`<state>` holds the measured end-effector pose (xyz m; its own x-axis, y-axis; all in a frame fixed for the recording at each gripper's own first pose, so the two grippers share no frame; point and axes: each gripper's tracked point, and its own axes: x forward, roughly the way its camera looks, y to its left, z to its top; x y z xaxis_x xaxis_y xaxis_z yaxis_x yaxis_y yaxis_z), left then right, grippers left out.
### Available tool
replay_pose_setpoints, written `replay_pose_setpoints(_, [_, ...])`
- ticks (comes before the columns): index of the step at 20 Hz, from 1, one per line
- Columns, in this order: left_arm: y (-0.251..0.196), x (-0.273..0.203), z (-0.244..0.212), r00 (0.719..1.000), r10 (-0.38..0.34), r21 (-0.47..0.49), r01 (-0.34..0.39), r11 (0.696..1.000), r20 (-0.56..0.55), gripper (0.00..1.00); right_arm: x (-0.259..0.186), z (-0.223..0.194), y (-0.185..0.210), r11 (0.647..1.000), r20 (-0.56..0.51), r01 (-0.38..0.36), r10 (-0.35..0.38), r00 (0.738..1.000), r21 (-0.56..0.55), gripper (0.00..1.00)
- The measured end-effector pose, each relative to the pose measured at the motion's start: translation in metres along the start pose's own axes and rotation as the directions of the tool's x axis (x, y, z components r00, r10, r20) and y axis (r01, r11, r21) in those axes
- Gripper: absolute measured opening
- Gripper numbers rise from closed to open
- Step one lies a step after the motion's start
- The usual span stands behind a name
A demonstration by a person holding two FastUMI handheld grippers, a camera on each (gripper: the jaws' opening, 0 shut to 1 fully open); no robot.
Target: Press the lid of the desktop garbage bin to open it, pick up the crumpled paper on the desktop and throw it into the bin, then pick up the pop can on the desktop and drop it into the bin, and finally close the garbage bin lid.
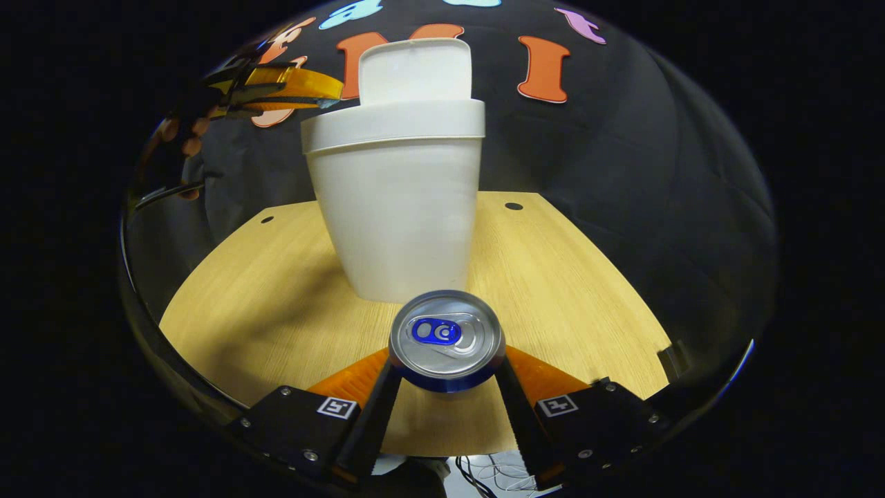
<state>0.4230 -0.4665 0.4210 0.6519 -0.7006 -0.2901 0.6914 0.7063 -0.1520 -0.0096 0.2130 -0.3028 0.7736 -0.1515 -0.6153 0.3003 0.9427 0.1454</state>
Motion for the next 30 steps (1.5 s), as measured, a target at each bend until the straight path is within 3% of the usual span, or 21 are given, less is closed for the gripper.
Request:
replay_pose_setpoints(7, [-0.005,0.0,-0.004,1.0,0.004,0.056,-0.004,0.998,0.002,0.3,0.001,0.01,-0.011,1.0,0.006,0.025,-0.025,1.0,0.008,0.8])
replay_pose_setpoints(9, [-0.003,-0.001,-0.005,1.0,0.003,0.062,-0.003,0.998,0.004,0.35,-0.001,0.016,-0.013,1.0,0.015,0.028,-0.028,1.0,0.007,0.8])
replay_pose_setpoints(10, [-0.002,-0.001,-0.005,1.0,0.0,0.059,0.0,0.998,0.004,0.48,-0.002,0.022,-0.015,1.0,0.023,0.031,-0.031,0.999,0.005,0.8])
replay_pose_setpoints(12, [0.001,-0.003,-0.007,1.0,0.003,0.057,-0.003,0.998,0.001,0.65,-0.006,0.036,-0.017,0.999,0.045,0.034,-0.034,0.998,0.0,0.8])
replay_pose_setpoints(15, [0.004,-0.008,-0.011,1.0,0.004,0.056,-0.004,0.998,-0.004,0.75,-0.013,0.065,-0.02,0.999,0.093,0.039,-0.038,0.995,-0.014,0.8])
replay_pose_setpoints(16, [0.004,-0.009,-0.011,1.0,0.005,0.059,-0.005,0.998,0.0,0.83,-0.016,0.074,-0.021,0.999,0.105,0.041,-0.038,0.994,-0.023,0.8])
replay_pose_setpoints(17, [0.006,-0.012,-0.012,1.0,0.007,0.066,-0.007,0.998,0.003,0.82,-0.018,0.083,-0.023,0.998,0.118,0.045,-0.041,0.992,-0.032,0.8])
replay_pose_setpoints(18, [0.007,-0.016,-0.013,1.0,0.013,0.073,-0.013,0.997,0.006,0.93,-0.021,0.092,-0.023,0.998,0.135,0.048,-0.042,0.99,-0.04,0.8])
replay_pose_setpoints(24, [0.014,-0.035,-0.029,1.0,0.022,0.046,-0.022,0.999,0.006,0.95,-0.032,0.132,-0.023,0.997,0.19,0.018,-0.005,0.982,-0.07,0.8])
replay_pose_setpoints(30, [0.037,-0.05,-0.044,0.996,0.092,0.042,-0.091,0.995,-0.016,0.96,-0.041,0.176,-0.019,0.993,0.239,-0.005,0.034,0.97,-0.121,0.8])
